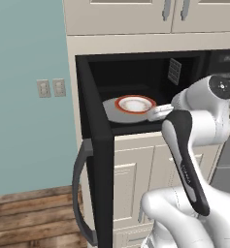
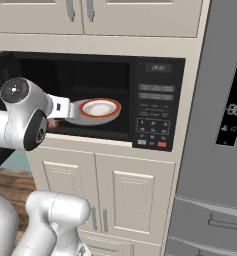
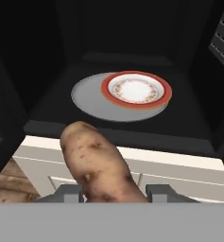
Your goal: Retrieve the reheated potato from the microwave, then place the potato, cheese, and condiment on the cutting board.
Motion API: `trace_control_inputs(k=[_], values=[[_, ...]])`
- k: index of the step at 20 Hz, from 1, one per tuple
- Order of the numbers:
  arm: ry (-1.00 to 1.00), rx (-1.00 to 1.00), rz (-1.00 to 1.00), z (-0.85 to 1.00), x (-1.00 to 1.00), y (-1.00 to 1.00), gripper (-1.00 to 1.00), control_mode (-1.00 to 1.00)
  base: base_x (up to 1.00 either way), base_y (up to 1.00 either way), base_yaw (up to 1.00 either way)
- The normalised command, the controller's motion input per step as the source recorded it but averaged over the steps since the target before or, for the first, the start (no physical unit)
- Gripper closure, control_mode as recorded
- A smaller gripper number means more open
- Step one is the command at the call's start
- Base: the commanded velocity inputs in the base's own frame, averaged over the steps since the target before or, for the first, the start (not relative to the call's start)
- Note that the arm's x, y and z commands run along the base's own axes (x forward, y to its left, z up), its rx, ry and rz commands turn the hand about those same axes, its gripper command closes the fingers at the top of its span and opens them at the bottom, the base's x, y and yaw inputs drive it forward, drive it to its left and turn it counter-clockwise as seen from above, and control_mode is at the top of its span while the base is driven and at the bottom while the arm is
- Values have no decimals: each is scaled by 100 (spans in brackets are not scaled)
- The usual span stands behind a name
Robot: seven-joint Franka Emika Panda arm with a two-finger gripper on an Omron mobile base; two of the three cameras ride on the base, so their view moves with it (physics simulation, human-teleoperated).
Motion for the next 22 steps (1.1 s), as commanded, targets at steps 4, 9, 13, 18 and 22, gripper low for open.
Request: trace_control_inputs(k=[4, 9, 13, 18, 22], values=[[0, 0, -8, 11, -63, -5, 100, -100, 0, 0, 0], [2, -1, 1, -1, -12, -2, 100, -100, 0, 0, 0], [0, 0, 0, 0, 0, 0, 100, -100, 0, 0, 0], [0, 0, 0, 0, 0, 0, 100, -100, 0, 0, 0], [0, 0, 0, 0, 0, 0, 100, -100, 0, 0, 0]])
